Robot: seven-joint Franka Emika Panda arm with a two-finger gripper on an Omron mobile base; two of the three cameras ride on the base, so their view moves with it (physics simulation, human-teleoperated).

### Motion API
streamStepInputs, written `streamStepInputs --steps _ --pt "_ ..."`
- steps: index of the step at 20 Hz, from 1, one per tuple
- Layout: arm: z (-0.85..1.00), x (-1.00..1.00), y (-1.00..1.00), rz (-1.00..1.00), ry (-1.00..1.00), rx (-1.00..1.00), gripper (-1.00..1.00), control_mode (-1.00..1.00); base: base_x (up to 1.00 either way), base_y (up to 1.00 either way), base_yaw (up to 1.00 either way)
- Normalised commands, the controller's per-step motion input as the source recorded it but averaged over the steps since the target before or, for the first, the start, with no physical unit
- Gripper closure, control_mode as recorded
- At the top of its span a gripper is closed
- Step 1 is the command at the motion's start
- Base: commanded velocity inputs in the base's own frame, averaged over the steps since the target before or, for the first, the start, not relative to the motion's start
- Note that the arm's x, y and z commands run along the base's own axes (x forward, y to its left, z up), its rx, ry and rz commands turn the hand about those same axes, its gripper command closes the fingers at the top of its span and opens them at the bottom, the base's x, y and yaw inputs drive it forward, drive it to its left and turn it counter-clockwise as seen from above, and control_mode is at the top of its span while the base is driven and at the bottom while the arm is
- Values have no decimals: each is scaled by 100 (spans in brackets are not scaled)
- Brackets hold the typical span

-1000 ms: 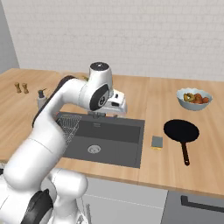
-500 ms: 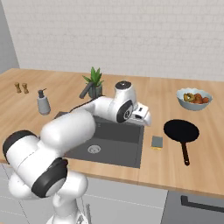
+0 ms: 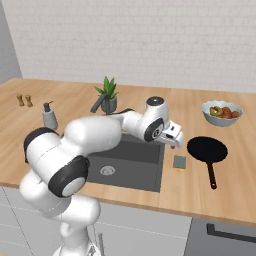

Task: Pick the pan and sponge and place them into the sink. Then turn on the water.

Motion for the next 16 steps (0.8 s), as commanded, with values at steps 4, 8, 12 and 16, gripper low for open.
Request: streamStepInputs --steps 4,8,12,16 --pt "-2 0 -4 0 0 0 -100 -100 0 0 0" --pt "-1 -1 -30 0 1 0 -100 -100 0 0 0" --pt "0 -2 -38 0 7 2 -100 -100 0 0 0" --pt "0 -11 -38 0 8 4 -100 -100 0 0 0"
